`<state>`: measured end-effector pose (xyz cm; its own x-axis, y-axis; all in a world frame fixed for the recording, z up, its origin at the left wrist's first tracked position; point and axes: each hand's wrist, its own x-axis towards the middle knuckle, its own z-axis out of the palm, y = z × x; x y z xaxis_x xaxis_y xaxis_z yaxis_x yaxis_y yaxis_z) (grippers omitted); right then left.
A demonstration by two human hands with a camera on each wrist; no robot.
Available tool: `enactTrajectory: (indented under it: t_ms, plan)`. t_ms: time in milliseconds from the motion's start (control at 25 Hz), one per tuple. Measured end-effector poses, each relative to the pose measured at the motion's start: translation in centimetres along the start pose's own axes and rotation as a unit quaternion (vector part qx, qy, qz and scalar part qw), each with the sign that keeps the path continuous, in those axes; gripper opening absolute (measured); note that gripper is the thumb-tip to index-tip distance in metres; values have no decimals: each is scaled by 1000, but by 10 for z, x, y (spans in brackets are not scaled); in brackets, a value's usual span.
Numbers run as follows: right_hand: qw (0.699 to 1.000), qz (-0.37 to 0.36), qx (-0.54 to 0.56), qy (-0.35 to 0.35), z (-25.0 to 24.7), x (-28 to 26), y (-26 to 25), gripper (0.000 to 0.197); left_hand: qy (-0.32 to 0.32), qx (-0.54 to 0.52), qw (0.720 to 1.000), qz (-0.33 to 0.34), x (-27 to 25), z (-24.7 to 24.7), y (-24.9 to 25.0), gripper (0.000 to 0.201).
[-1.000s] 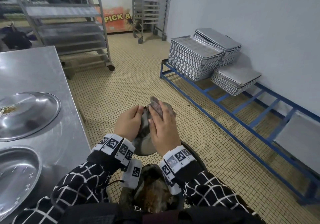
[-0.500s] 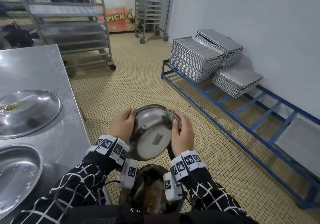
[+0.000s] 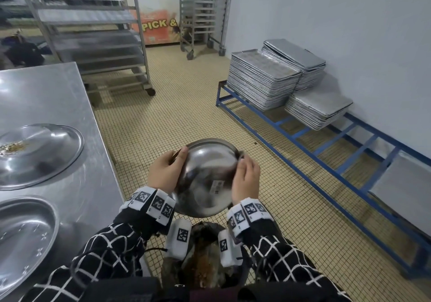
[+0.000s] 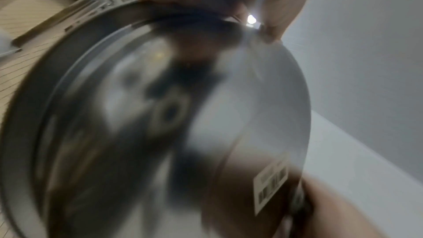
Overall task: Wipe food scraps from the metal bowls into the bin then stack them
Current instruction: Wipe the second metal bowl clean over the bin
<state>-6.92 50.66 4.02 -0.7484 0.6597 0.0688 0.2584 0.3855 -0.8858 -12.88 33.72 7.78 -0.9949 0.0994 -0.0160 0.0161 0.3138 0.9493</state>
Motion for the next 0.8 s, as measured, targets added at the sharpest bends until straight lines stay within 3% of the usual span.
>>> enactTrajectory:
  t_ms: [80,160,240,440,520,640,720,800]
  plan:
    - [989,98,106,-25,-3,2,25,45,-3,-79,996,-43,-2,-1,-1,35]
    - [966,165,192,-42,-6,1,39,30,-11,-116,992,-50,-5,0,-2,31]
    - [964,173,200,-40,-16,3,36,24,-12,-106,994,-32,-6,-1,-6,28]
    - [995,-22,46,-80,-49,24,11,22,-88,-20,996,25,-2,0,-16,16]
    - [984,-118,-63,-115,-51,32,-4,17,-127,19,991,45,-4,4,-8,16]
    - [941,-217,-186,-183,-45,32,-27,19,-162,81,981,67,-9,11,7,24]
    - [928,-249,-199,-195,-41,28,-35,21,-155,95,981,66,-9,13,9,28]
    - [940,-268,-158,-142,-37,20,-39,19,-137,71,987,46,-9,14,9,29]
